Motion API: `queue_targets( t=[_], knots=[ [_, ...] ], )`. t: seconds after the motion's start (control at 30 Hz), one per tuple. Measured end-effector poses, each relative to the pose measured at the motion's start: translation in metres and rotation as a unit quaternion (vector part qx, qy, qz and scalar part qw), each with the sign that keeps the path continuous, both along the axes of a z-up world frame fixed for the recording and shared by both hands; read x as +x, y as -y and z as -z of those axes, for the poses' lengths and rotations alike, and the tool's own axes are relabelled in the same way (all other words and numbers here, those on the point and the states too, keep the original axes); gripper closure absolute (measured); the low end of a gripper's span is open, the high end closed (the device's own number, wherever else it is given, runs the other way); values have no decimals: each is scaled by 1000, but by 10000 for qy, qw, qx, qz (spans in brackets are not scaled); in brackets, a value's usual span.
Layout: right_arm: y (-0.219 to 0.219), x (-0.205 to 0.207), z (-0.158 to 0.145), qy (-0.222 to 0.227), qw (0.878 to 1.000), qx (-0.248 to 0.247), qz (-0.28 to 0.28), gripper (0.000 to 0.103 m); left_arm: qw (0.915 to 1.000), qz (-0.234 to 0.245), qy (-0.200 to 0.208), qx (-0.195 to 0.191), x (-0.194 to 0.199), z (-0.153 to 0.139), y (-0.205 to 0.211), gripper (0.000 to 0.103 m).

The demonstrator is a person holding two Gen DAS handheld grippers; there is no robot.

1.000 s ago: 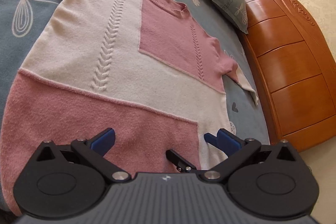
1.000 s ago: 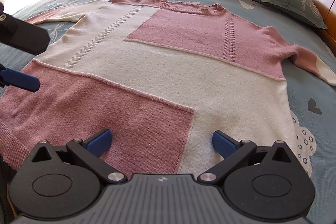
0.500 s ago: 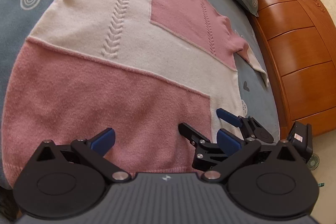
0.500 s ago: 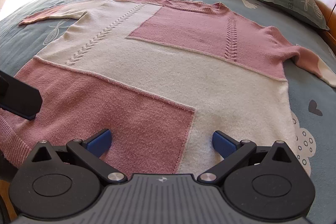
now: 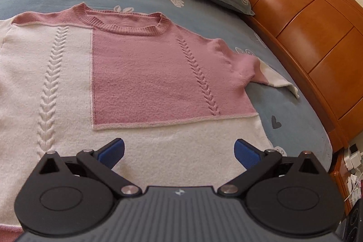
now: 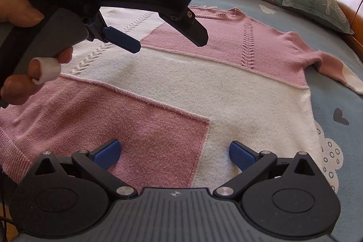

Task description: Fold clothes

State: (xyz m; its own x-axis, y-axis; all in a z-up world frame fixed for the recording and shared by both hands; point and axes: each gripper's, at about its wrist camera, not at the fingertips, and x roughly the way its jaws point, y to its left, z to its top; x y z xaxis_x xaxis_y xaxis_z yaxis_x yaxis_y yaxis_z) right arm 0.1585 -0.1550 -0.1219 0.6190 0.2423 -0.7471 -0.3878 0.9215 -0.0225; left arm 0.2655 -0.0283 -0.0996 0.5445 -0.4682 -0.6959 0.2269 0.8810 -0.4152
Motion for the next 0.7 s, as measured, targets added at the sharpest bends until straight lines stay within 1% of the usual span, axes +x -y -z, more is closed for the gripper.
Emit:
queue_targets(
  t=[0.03, 0.1, 0.2, 0.4, 0.57, 0.7],
  knots=[
    [0, 0, 0, 5, 10000, 0, -6, 0, 10000, 5, 20, -16, 1, 6, -2, 1],
    [-1, -1, 0, 10, 10000, -10, -2, 0, 9997, 129, 212, -23, -4, 11, -3, 1],
    [-2, 0, 0, 5, 10000, -18, 34, 0, 9984, 410, 247, 313, -9, 5, 1, 1],
    [-1, -2, 1, 126, 9999, 23, 106, 0, 9974, 480, 284, 454, -16, 6, 2, 1],
    [-2, -1, 1, 128, 9998, 14, 159, 0, 9965, 522, 291, 584, -19, 6, 5, 1],
    [-3, -6, 1, 137, 9996, -24, 258, 0, 9964, 540, 255, 599, -17, 6, 6, 1]
  ],
)
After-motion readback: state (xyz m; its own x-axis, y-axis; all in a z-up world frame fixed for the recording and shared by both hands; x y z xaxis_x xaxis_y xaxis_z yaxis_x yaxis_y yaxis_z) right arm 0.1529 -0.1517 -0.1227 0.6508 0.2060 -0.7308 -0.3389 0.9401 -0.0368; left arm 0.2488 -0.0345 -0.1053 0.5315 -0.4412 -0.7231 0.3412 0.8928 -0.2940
